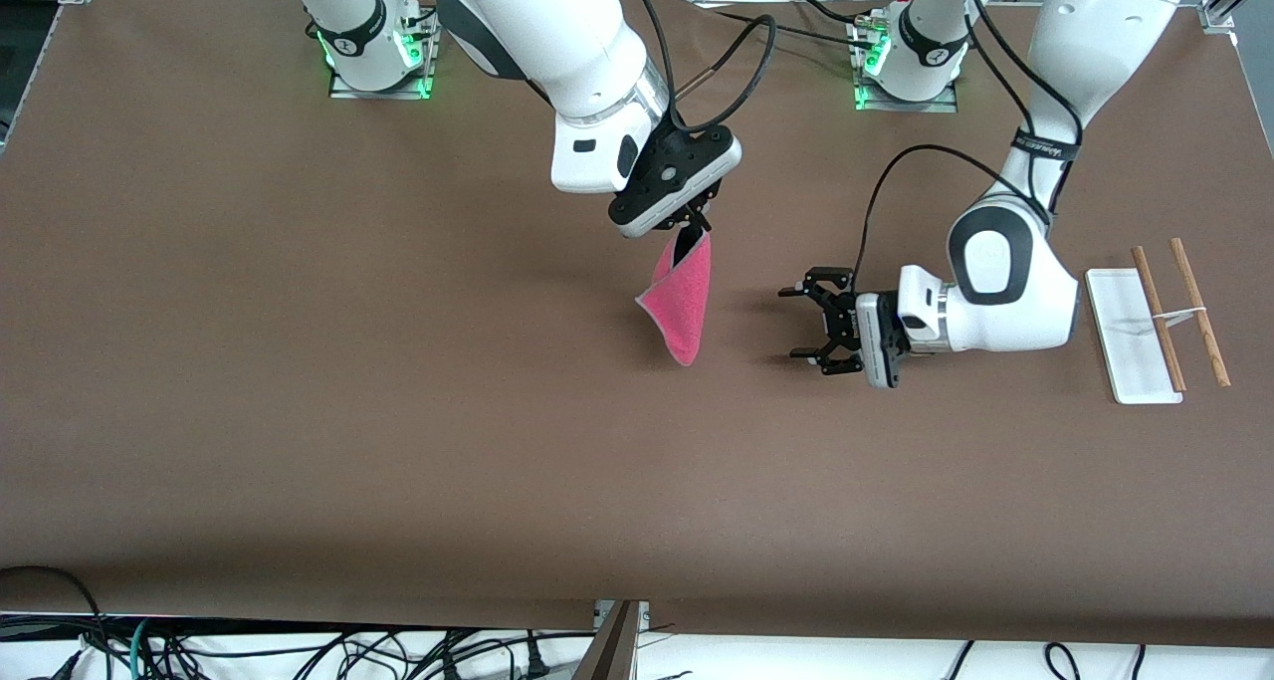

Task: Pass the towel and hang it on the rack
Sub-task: 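Move the left gripper to the hanging towel's lower edge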

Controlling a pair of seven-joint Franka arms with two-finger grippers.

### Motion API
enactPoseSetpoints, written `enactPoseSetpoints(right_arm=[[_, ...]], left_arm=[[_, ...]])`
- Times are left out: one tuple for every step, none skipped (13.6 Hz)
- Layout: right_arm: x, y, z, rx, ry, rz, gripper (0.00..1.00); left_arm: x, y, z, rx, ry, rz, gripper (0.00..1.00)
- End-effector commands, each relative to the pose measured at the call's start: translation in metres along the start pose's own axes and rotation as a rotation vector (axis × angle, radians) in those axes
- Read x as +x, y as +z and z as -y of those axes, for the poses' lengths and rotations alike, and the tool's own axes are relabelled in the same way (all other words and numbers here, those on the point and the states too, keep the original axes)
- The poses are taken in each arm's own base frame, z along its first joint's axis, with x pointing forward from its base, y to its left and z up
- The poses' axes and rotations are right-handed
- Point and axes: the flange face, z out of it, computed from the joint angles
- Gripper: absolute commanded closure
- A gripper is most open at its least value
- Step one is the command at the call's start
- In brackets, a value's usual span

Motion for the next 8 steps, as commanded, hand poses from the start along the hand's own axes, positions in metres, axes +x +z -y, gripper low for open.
enactPoseSetpoints(right_arm=[[-0.001, -0.011, 0.005, -0.003, -0.036, -0.007, 1.00], [-0.001, -0.010, 0.004, -0.002, -0.036, -0.007, 1.00], [-0.001, -0.010, 0.005, -0.001, -0.037, -0.011, 1.00], [-0.001, -0.011, 0.006, 0.001, -0.037, -0.012, 1.00], [-0.001, -0.011, 0.007, 0.002, -0.038, -0.011, 1.00], [-0.001, -0.011, 0.006, 0.001, -0.037, -0.012, 1.00], [-0.001, -0.011, 0.006, 0.001, -0.037, -0.012, 1.00], [-0.001, -0.011, 0.006, 0.001, -0.037, -0.012, 1.00]], left_arm=[[0.003, 0.021, -0.002, 0.031, 0.106, -0.063, 0.00], [0.003, 0.035, -0.003, 0.049, 0.141, -0.086, 0.00], [-0.002, 0.052, -0.002, 0.059, 0.160, -0.122, 0.00], [-0.001, 0.067, -0.004, 0.056, 0.178, -0.160, 0.00], [-0.001, 0.076, -0.009, 0.053, 0.196, -0.182, 0.00], [-0.001, 0.077, -0.009, 0.056, 0.207, -0.190, 0.00], [0.002, 0.076, -0.012, 0.051, 0.215, -0.194, 0.00], [0.004, 0.078, -0.014, 0.044, 0.229, -0.196, 0.00]])
